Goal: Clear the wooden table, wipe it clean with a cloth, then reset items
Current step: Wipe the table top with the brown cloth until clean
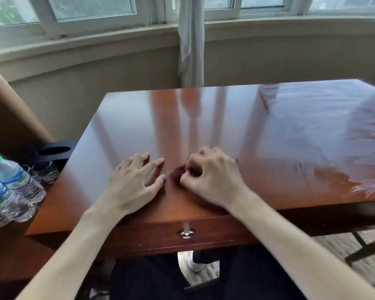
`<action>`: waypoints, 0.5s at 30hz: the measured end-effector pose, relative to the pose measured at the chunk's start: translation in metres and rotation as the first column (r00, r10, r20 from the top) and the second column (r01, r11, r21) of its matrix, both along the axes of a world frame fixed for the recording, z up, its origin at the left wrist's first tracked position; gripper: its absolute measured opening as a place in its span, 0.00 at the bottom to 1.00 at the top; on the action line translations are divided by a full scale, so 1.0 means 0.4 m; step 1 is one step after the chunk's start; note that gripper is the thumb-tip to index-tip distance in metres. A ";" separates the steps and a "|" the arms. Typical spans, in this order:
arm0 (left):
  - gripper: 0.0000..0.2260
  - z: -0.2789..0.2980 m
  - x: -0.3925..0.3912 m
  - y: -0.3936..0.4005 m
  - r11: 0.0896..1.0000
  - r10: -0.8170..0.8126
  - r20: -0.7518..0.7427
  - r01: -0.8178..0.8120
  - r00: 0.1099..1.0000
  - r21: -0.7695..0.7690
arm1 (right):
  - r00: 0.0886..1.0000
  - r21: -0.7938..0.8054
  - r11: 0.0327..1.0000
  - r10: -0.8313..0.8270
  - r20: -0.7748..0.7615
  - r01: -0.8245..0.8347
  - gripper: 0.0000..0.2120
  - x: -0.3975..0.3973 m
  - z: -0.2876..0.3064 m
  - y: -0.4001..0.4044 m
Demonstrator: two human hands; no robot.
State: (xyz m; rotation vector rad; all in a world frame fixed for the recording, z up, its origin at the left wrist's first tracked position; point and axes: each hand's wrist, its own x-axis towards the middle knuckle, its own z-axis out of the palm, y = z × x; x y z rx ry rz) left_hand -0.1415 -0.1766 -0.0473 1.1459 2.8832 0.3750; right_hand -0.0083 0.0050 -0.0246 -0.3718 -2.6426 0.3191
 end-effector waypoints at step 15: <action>0.33 0.007 0.013 0.165 0.997 -0.078 -0.064 0.077 0.995 -0.019 | 0.926 -0.027 0.927 -0.372 0.067 0.375 0.18 -0.195 0.042 0.348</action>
